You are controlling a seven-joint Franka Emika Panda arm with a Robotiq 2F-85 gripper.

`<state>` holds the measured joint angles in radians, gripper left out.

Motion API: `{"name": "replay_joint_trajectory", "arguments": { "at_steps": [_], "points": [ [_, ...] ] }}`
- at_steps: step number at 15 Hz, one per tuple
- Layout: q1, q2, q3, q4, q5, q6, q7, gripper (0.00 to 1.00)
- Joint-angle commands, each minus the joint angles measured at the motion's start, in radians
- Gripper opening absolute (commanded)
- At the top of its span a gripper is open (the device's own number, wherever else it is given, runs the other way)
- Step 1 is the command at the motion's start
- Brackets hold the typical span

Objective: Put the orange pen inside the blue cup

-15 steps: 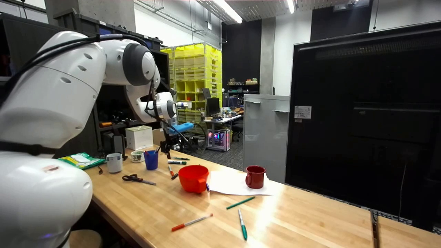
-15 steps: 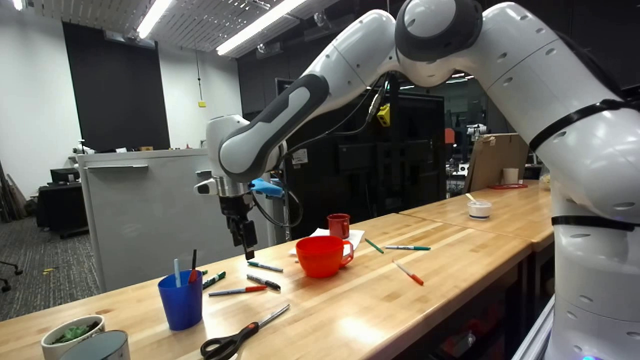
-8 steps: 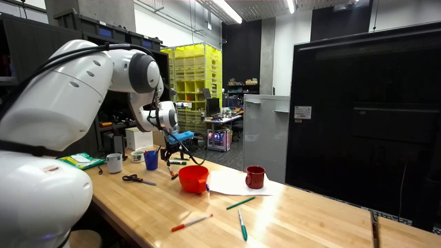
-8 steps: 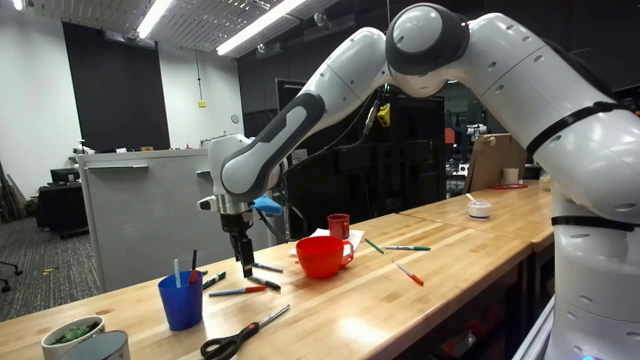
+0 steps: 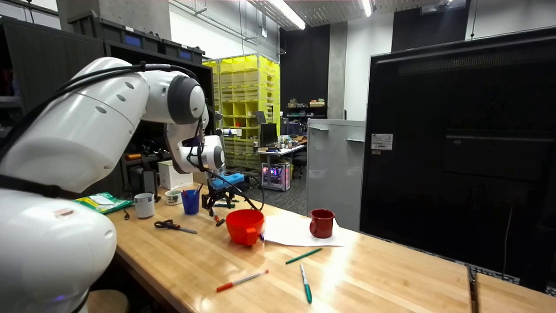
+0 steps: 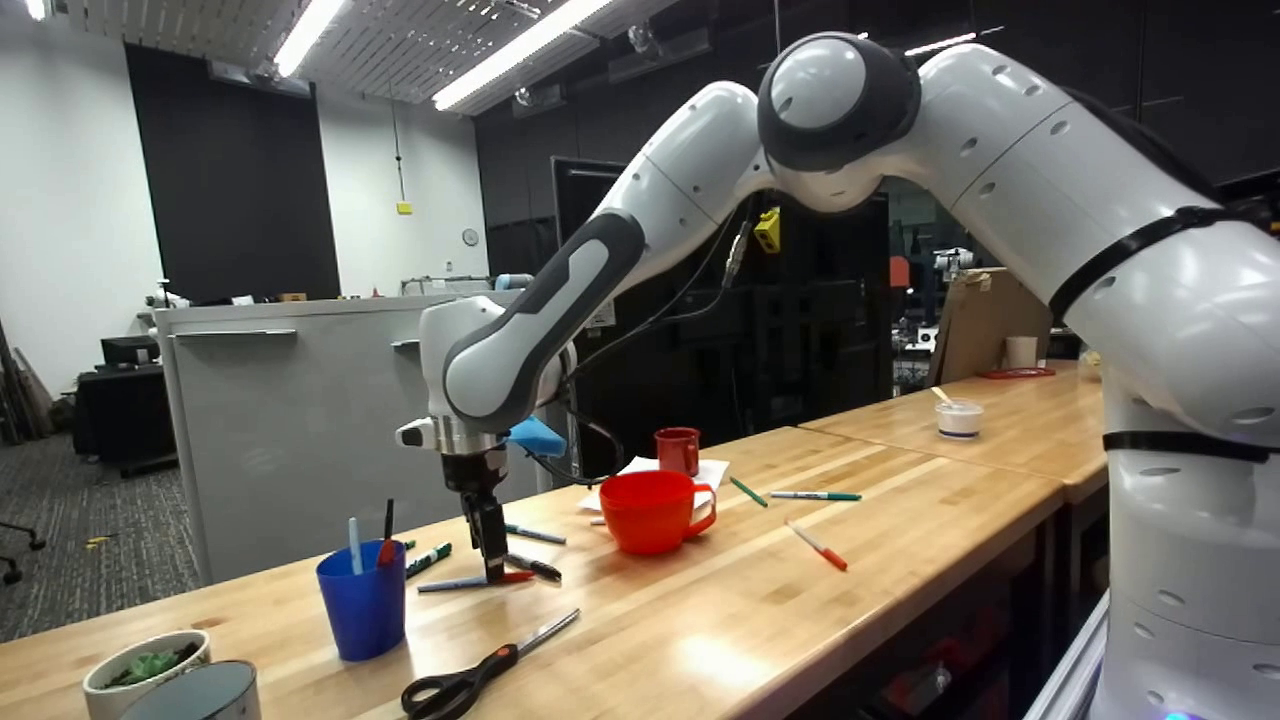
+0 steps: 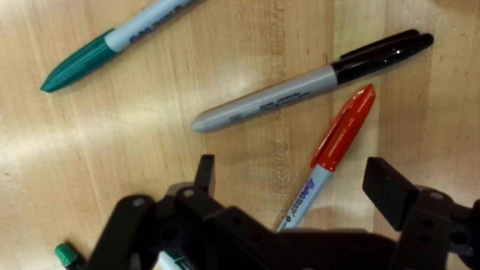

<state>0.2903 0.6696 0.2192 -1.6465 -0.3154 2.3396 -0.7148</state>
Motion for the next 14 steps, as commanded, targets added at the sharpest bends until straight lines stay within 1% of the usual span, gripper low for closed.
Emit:
{"name": "replay_joint_trajectory", "arguments": {
  "at_steps": [1, 3, 4, 5, 6, 8, 13, 14],
  "points": [
    [-0.016, 0.036, 0.021, 0.023, 0.020, 0.022, -0.002, 1.00],
    [-0.018, 0.048, 0.023, 0.027, 0.022, 0.030, -0.003, 1.00],
    [-0.019, 0.054, 0.024, 0.029, 0.022, 0.033, -0.004, 0.75],
    [-0.020, 0.057, 0.025, 0.033, 0.022, 0.033, -0.004, 0.74],
    [-0.021, 0.055, 0.026, 0.032, 0.023, 0.035, -0.003, 0.71],
    [-0.024, 0.051, 0.033, 0.031, 0.029, 0.034, -0.007, 0.58],
    [-0.028, 0.049, 0.046, 0.036, 0.038, 0.030, -0.017, 0.21],
    [-0.028, 0.048, 0.048, 0.037, 0.039, 0.028, -0.018, 0.12]
  ]
}}
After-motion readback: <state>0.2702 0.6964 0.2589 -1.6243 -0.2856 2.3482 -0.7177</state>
